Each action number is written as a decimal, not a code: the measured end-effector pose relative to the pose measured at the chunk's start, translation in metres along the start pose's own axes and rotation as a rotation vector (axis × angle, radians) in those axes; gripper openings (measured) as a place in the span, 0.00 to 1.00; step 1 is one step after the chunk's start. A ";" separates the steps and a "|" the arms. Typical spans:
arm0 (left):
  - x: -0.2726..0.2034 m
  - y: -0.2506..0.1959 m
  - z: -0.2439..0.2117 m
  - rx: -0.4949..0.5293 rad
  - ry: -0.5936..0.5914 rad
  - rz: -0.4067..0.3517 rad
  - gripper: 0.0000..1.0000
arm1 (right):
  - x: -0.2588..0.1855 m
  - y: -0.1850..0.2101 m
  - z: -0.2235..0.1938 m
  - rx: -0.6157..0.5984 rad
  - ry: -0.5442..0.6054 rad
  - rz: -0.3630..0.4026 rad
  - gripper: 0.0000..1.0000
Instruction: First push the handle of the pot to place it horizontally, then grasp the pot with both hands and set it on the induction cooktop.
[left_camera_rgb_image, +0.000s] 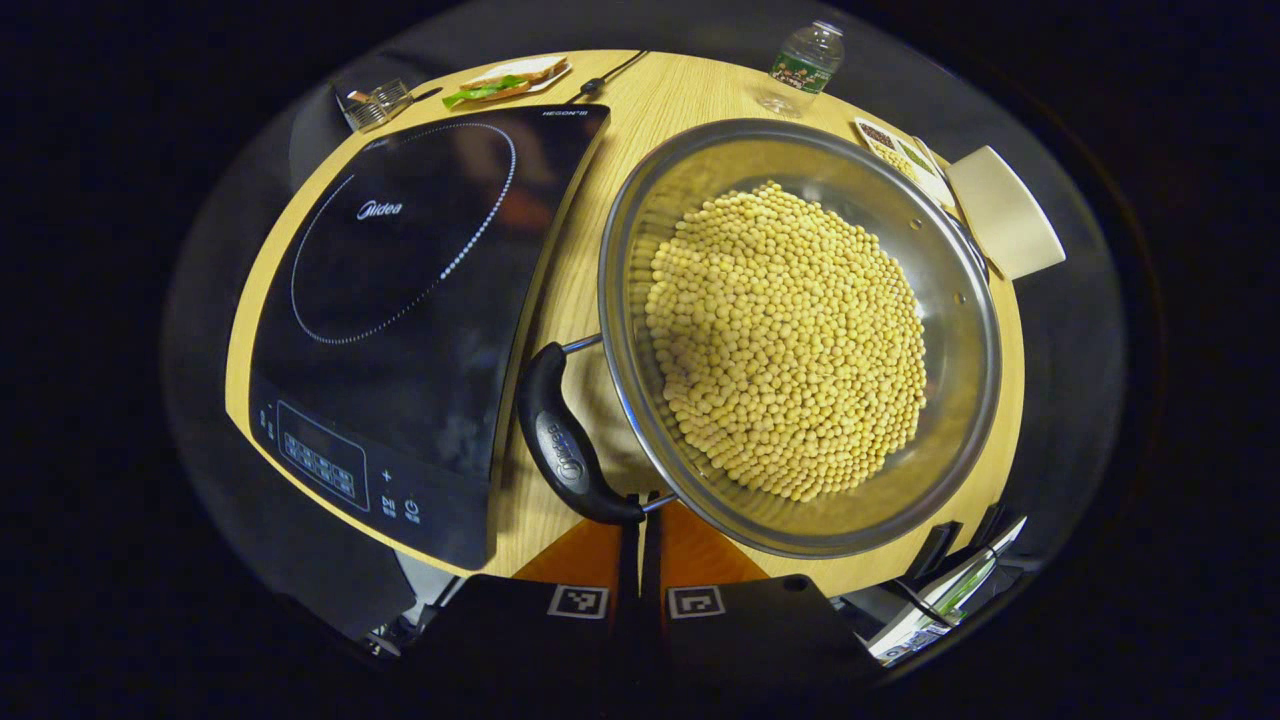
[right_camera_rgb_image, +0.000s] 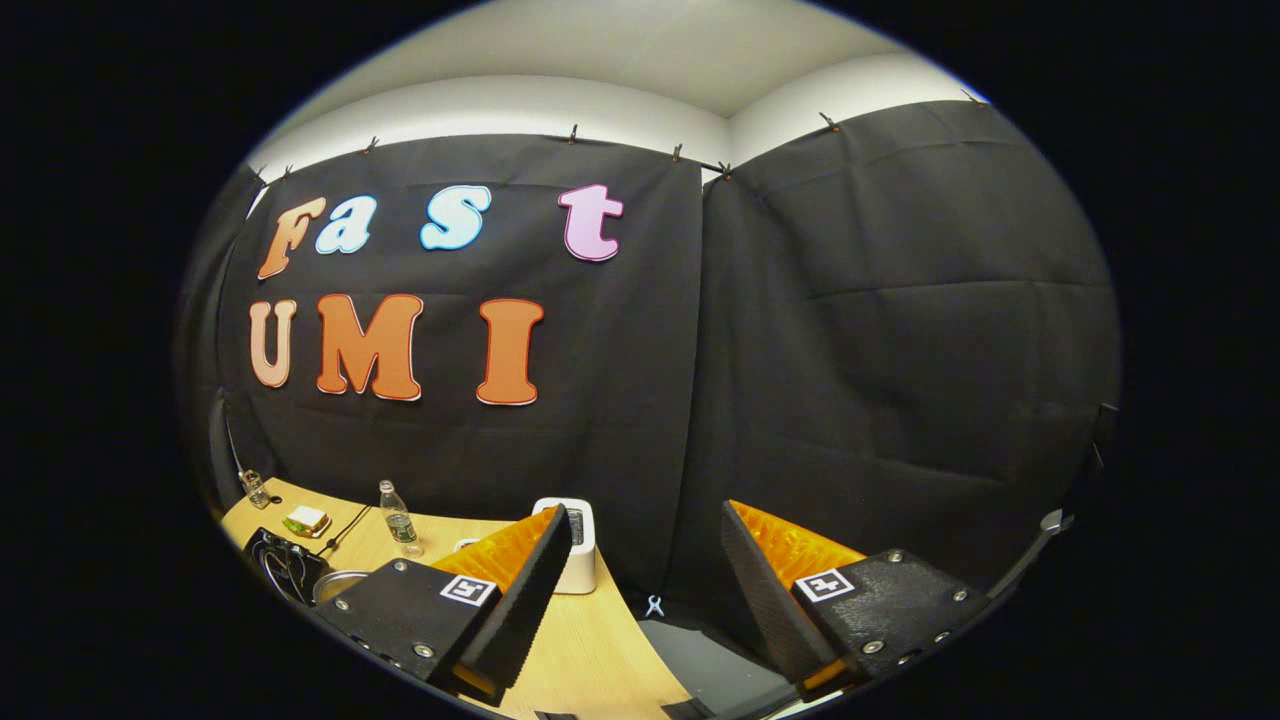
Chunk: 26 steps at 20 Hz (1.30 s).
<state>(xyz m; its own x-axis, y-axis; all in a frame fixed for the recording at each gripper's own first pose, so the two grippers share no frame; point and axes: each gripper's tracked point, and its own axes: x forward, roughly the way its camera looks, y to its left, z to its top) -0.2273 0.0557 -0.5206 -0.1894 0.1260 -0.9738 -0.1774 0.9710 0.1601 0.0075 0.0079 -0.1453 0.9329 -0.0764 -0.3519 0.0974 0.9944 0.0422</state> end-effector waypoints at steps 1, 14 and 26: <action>0.001 0.003 0.005 0.010 -0.004 0.003 0.08 | 0.001 0.001 -0.002 0.005 0.007 -0.001 0.97; 0.000 0.039 0.072 0.119 -0.190 0.011 0.08 | 0.022 0.057 -0.035 0.030 0.130 0.053 0.94; 0.004 0.014 0.135 0.342 -0.343 -0.076 0.08 | 0.051 0.188 -0.117 0.098 0.395 0.248 0.94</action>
<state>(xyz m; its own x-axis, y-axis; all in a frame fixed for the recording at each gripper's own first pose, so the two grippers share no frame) -0.1001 0.0971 -0.5442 0.1513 0.0556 -0.9869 0.1595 0.9840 0.0799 0.0328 0.1996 -0.2644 0.7310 0.2149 -0.6477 -0.0613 0.9659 0.2514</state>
